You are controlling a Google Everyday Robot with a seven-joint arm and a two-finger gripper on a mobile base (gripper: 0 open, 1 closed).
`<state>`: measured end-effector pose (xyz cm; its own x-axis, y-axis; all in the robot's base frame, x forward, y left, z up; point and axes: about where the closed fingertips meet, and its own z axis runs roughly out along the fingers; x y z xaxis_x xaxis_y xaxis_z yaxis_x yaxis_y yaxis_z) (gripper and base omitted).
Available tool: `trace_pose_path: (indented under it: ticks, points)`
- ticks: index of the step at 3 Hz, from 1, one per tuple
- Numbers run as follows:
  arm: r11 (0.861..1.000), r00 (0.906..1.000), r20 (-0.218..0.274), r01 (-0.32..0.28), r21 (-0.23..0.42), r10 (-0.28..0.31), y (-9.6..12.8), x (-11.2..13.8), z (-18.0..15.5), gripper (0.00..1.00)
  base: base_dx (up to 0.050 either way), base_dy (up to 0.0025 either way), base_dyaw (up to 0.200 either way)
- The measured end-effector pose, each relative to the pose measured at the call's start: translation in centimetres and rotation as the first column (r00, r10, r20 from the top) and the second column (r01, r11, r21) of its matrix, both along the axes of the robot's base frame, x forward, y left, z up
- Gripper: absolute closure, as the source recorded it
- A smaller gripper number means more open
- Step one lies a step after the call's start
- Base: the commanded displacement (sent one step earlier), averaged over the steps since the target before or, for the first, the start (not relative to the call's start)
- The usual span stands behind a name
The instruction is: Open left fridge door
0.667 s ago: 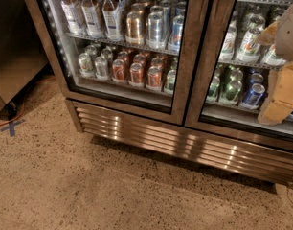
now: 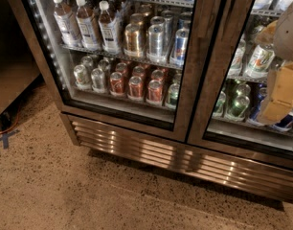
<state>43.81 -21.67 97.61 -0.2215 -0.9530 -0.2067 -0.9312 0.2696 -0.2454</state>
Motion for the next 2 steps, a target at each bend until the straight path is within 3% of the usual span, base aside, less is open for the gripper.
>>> trace_pose_path:
  ticks: [1,2]
  points:
    - [1.0,1.0,0.0,0.0,0.0,0.0,0.0,0.0,0.0,0.0,0.0,0.0,-0.198]
    - [1.0,1.0,0.0,0.0,0.0,0.0,0.0,0.0,0.0,0.0,0.044,0.00208,0.093]
